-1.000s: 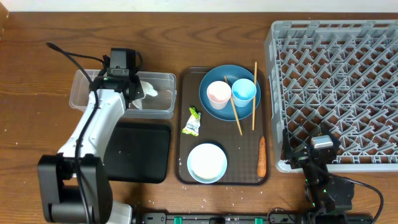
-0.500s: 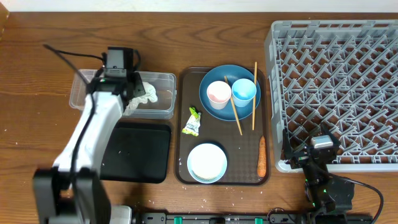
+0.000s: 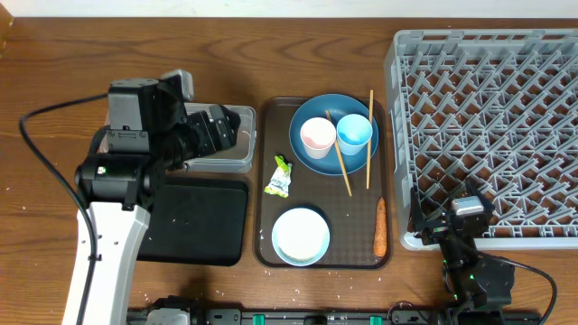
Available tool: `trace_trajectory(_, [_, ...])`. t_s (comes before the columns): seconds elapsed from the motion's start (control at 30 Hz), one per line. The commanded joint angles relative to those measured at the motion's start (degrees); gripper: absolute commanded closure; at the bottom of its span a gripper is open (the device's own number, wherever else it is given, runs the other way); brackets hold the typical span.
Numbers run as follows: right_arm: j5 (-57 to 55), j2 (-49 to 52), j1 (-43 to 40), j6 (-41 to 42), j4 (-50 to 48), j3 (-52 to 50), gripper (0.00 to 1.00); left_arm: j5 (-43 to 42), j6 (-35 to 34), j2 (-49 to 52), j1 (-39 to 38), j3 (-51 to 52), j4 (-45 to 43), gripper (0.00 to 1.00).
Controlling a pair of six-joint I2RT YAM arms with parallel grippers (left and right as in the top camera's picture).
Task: Sort waste into correct bins and load items into the dishwasher rack
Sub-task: 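Move the left gripper to the yellow wrapper and grasp it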
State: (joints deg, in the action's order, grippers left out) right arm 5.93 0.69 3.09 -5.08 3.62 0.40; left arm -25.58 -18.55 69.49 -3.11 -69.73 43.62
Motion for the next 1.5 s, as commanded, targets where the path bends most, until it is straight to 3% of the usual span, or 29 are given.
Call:
trace_trajectory(0.0, [0.0, -0.3, 0.3, -0.3, 0.2, -0.1, 0.01, -4.0, -1.7, 0.3, -0.6, 0.7, 2.3, 0.17])
trace_trajectory(0.2, [0.0, -0.3, 0.3, -0.3, 0.2, -0.1, 0.01, -2.6, -2.0, 1.6, -6.9, 2.1, 3.8, 0.36])
trace_trajectory(0.4, [0.0, -0.3, 0.3, -0.3, 0.2, -0.1, 0.01, 9.4, -8.5, 4.4, -16.7, 2.1, 3.9, 0.44])
trace_trajectory(0.63, [0.1, -0.3, 0.3, -0.3, 0.2, -0.1, 0.01, 19.5, -12.7, 10.9, -26.7, 2.1, 3.2, 0.45])
trace_trajectory(0.8, [0.0, -0.3, 0.3, -0.3, 0.2, -0.1, 0.01, 20.8, -12.7, 17.2, -30.6, 2.1, 1.8, 0.45])
trace_trajectory(1.47, [0.0, -0.3, 0.3, -0.3, 0.2, -0.1, 0.01, 24.8, -12.9, 35.8, -31.0, 2.1, -4.6, 0.44])
